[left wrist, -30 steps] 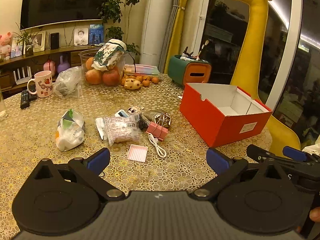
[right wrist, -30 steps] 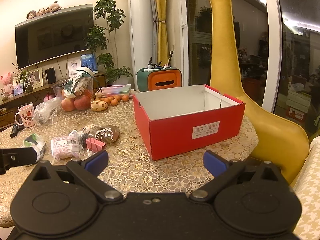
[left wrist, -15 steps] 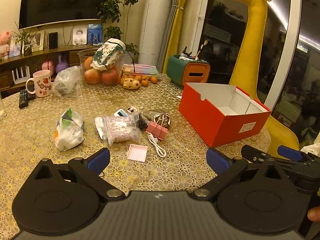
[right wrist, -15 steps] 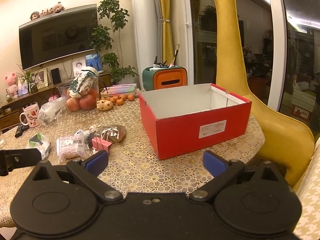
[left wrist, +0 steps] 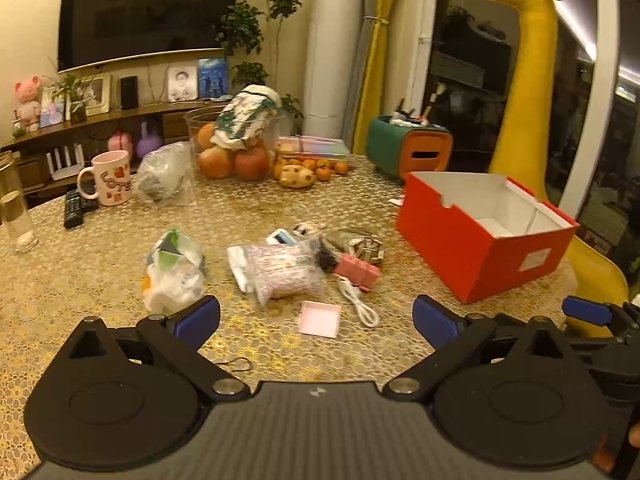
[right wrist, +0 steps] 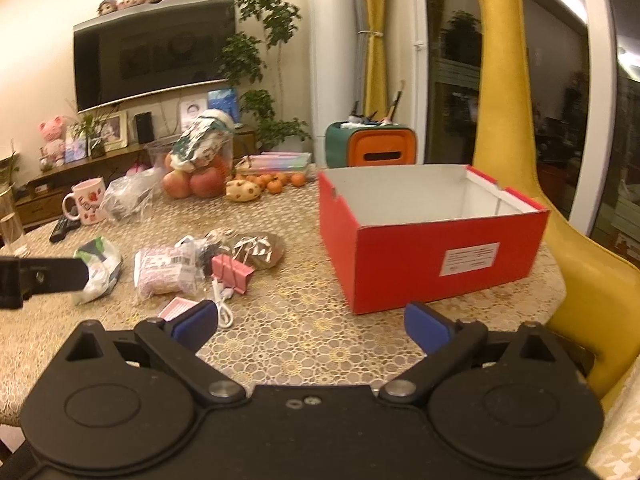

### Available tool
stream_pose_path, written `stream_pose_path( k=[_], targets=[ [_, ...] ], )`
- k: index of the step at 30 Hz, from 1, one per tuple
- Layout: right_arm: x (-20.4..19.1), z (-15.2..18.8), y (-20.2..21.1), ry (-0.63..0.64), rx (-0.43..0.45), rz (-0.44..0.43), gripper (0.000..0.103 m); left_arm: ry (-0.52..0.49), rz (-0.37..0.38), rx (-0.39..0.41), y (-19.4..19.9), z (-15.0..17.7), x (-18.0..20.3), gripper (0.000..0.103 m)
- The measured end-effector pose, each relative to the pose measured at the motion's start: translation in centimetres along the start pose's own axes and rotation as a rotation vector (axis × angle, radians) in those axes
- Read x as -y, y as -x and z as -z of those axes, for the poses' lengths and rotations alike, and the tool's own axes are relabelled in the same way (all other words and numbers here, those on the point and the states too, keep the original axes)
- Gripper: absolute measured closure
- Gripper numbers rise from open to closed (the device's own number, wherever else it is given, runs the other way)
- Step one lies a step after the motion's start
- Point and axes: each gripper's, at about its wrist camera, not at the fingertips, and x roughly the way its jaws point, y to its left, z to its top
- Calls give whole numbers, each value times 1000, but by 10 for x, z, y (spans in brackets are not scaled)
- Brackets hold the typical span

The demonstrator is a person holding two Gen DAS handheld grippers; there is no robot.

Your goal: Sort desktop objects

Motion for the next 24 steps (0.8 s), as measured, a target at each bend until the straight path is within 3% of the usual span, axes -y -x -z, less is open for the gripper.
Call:
stream_pose_path(
  k=[15, 24],
  targets=[
    [-23, -4, -54, 95, -39, -24, 12, 78, -189, 27, -37, -15, -75, 0],
    [-33, -2, -88, 122, -80, -44, 16, 71, -257, 15, -68, -18, -102, 0]
  ],
)
